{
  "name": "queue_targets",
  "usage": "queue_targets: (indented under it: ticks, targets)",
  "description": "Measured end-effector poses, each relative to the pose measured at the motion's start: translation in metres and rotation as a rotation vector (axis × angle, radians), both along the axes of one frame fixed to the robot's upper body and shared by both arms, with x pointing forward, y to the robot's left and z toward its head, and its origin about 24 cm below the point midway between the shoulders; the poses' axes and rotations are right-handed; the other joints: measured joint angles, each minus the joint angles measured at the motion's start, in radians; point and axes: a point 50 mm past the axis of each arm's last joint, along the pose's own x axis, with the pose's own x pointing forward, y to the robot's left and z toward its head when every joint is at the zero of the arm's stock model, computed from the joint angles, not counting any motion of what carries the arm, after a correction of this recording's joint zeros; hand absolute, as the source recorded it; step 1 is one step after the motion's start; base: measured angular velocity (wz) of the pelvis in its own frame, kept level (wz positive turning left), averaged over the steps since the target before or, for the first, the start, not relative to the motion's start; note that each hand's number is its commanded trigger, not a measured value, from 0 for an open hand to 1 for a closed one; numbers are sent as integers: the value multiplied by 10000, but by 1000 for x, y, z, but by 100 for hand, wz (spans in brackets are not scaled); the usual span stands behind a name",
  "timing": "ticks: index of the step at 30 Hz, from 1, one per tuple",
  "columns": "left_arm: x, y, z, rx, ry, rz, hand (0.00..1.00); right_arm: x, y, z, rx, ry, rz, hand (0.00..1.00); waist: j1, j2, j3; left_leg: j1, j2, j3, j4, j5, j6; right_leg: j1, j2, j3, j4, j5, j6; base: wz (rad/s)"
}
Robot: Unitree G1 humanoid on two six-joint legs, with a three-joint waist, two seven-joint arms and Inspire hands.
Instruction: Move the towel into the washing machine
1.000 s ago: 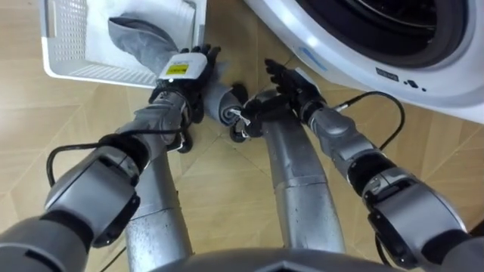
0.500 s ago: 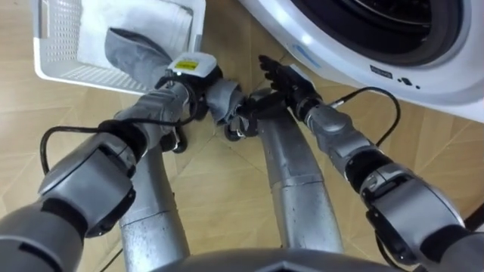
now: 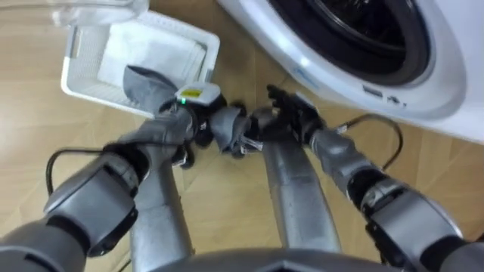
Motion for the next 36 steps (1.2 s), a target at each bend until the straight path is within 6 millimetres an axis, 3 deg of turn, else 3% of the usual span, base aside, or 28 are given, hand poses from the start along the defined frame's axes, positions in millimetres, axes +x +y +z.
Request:
queue_targets:
  ticks: [5, 7, 11, 14, 16, 20, 27, 32, 34, 36]
  targets:
    - [-5, 1, -3, -429, -188, 354, 100, -8, -8, -6, -7, 375, -98, 0, 135, 41, -17, 1108, -157, 42, -655, 93, -35, 1052, -75, -1, -558, 29, 52, 2]
    - [-5, 3, -3, -636, -345, 631, 100, -13, -17, -10, 195, 607, -599, 0, 325, 72, -14, 1578, -171, 32, -864, 119, -47, 1547, -68, -46, -790, 43, 76, 5]
    - [1, 11, 3, -1436, -807, 1744, 100, -16, -27, -12, 671, 772, -1402, 0, 354, 153, -26, 2098, -191, 21, -1069, 126, -56, 2111, -68, -85, -1034, 42, 106, 3]
    - [6, 11, 13, -2810, -1353, 2823, 100, -22, -36, -15, 690, 832, -1624, 0, 525, 236, -79, 2324, -203, 7, -1171, 147, -46, 2372, -83, -149, -1175, 58, 143, 2]
    - [11, 3, 22, -4114, -1768, 3355, 100, -29, -42, -19, 562, 997, -1727, 0, 661, 272, -96, 2448, -347, -11, -1356, 253, -15, 2478, -210, -178, -1218, 63, 157, 14]
    - [8, -4, 26, -5770, -1716, 4074, 100, -36, -41, -23, 432, 1158, -1578, 0, 872, 332, -129, 2657, -382, -15, -1506, 309, -6, 2690, -230, -202, -1358, 89, 190, 5]
    - [-4, -10, 21, -10046, 658, 6436, 100, -35, -40, -22, 249, 1015, -1335, 0, 1116, 293, -165, 2753, -500, -32, -1668, 400, 0, 2754, -334, -212, -1386, 93, 208, 3]
    - [-13, -14, 15, -13108, 2937, 7488, 100, -42, -29, -26, 490, 1271, -1123, 0, 1067, 178, -330, 2771, -521, -171, -1738, 492, -13, 2903, -363, -419, -1541, 122, 195, 9]
    - [-20, -19, 10, -14202, 4135, 7668, 100, -48, -26, -30, 619, 1525, -1024, 0, 1032, 119, -486, 2836, -530, -357, -1785, 519, -29, 3129, -349, -611, -1717, 143, 189, 18]
    - [-23, -21, 7, -14828, 4823, 7820, 100, -52, -26, -32, 614, 1707, -965, 0, 1021, 66, -544, 2970, -591, -453, -1846, 545, -45, 3314, -377, -690, -1793, 150, 193, 15]
